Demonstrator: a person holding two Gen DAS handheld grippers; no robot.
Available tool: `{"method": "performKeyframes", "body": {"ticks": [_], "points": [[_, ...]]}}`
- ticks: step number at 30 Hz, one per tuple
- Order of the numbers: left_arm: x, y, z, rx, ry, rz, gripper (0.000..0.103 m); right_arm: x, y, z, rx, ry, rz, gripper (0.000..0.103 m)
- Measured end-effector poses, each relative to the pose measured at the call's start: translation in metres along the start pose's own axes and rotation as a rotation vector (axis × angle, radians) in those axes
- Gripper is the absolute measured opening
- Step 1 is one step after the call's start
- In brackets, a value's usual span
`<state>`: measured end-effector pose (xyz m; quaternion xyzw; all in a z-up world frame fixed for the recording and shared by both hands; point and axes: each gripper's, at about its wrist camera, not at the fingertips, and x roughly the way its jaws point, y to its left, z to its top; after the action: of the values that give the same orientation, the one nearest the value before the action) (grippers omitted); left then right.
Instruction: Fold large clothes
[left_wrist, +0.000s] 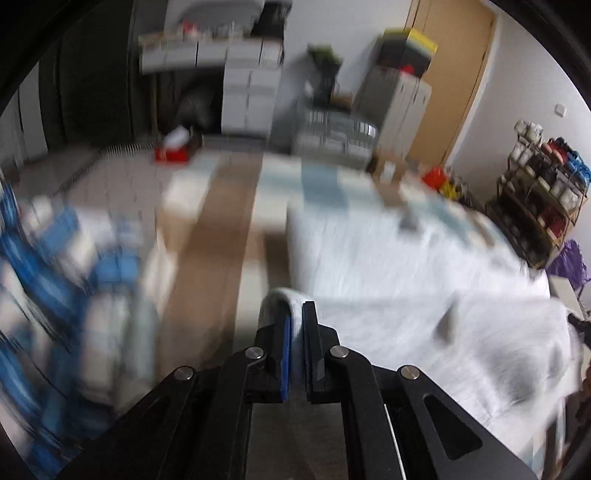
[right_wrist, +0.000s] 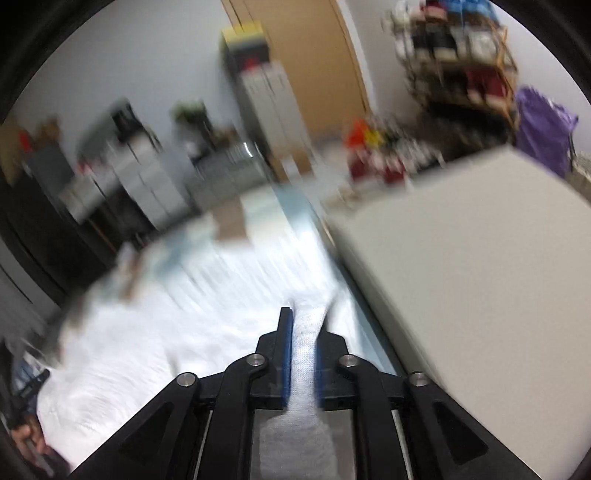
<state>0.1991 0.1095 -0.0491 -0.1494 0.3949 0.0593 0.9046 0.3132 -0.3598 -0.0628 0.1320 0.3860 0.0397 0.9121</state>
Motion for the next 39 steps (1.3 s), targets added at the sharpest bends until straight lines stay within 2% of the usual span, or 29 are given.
{"method": "performKeyframes", "body": {"ticks": [2, 3, 5, 6, 8, 10, 12, 14, 15, 16, 17, 22, 27, 32, 35, 37, 39], "points": [[-0.010, 0.008, -0.017, -0.018, 0.004, -0.036, 0.012, -0.008, -0.007, -0.014, -0.023, 0.003, 0.017, 0.028], [-0.018, 0.010, -0.020, -0.029, -0.001, -0.053, 0.019, -0.016, -0.009, -0.017, -0.031, -0.011, 0.022, 0.033], [-0.032, 0.012, -0.022, -0.046, -0.008, -0.104, 0.039, -0.026, -0.013, -0.020, -0.029, -0.016, 0.017, 0.068], [-0.038, 0.011, -0.021, -0.057, -0.018, -0.139, 0.053, -0.028, -0.015, -0.020, -0.013, -0.010, 0.051, 0.070], [-0.037, 0.003, -0.017, -0.041, -0.026, -0.181, 0.056, -0.020, -0.016, -0.012, 0.012, 0.015, 0.129, 0.070], [-0.019, -0.008, -0.005, 0.011, 0.020, -0.143, 0.056, -0.007, -0.011, -0.009, 0.023, 0.043, 0.134, 0.070], [0.002, -0.022, -0.002, 0.045, 0.078, -0.097, 0.056, 0.011, -0.003, -0.008, 0.011, 0.072, 0.094, 0.070], [0.012, -0.030, -0.009, 0.063, 0.098, -0.058, 0.048, 0.025, 0.007, -0.010, -0.028, 0.094, 0.046, 0.068], [0.008, -0.035, -0.012, 0.089, 0.081, -0.024, 0.036, 0.026, 0.012, -0.012, -0.064, 0.096, 0.027, 0.067], [0.004, -0.038, -0.013, 0.123, 0.074, -0.003, 0.012, 0.026, 0.017, -0.014, -0.106, 0.109, 0.019, 0.063], [0.000, -0.043, -0.017, 0.170, 0.075, -0.003, 0.005, 0.024, 0.018, -0.015, -0.127, 0.117, 0.022, 0.058], [-0.016, -0.052, -0.036, 0.248, 0.075, 0.008, 0.003, 0.019, 0.010, -0.022, -0.158, 0.174, 0.053, 0.055], [-0.041, -0.051, -0.059, 0.280, 0.070, -0.010, 0.003, 0.003, 0.009, -0.044, -0.203, 0.169, 0.045, 0.055], [-0.058, -0.045, -0.076, 0.296, 0.088, -0.037, 0.003, -0.030, 0.001, -0.083, -0.238, 0.185, 0.073, 0.055], [-0.080, -0.033, -0.095, 0.280, 0.091, -0.060, 0.003, -0.055, -0.007, -0.109, -0.252, 0.182, 0.098, 0.055], [-0.092, -0.024, -0.099, 0.244, 0.063, -0.077, 0.007, -0.069, -0.013, -0.122, -0.221, 0.158, 0.107, 0.057], [-0.101, -0.017, -0.097, 0.199, 0.035, -0.080, 0.009, -0.081, -0.019, -0.129, -0.170, 0.109, 0.057, 0.064]]}}
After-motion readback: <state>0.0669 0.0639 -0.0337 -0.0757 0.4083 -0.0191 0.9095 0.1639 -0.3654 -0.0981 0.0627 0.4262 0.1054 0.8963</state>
